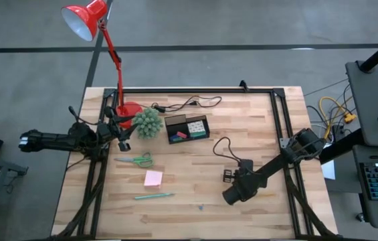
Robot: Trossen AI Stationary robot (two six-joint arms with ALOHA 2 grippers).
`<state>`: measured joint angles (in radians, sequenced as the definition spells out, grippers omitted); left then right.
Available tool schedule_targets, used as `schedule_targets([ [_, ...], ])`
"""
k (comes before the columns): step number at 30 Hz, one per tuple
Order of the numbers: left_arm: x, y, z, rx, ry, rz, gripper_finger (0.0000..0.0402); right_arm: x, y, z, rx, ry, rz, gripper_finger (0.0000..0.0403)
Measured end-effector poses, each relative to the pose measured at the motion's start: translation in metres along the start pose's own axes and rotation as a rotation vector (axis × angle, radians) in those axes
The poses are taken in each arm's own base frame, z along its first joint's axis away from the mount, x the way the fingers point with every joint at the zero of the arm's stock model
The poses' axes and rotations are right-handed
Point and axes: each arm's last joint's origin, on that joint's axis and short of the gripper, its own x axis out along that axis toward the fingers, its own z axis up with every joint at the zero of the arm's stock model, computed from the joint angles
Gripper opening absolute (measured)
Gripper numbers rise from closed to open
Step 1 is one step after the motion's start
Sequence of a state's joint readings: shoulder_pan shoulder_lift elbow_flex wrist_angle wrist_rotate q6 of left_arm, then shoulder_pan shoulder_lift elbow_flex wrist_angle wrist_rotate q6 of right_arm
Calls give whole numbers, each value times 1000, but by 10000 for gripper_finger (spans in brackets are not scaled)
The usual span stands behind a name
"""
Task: Pick and place office supplies into organizer
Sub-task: Put the top blue binder clip into the desk organizer
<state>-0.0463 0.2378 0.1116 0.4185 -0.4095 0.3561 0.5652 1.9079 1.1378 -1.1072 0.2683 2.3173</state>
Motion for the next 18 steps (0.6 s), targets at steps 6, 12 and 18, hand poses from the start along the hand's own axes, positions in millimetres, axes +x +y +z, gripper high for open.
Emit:
schedule_targets([
  [6, 0, 0, 0, 0, 0, 0, 139, -8, 7, 1, -30, -44, 87, 54],
  [12, 0, 0, 0, 0, 0, 0, 139, -18, 22, 8, -87, -117, 187, 54],
  [18, 0, 0, 0, 0, 0, 0, 139, -22, 39, 22, -135, -175, 229, 54],
])
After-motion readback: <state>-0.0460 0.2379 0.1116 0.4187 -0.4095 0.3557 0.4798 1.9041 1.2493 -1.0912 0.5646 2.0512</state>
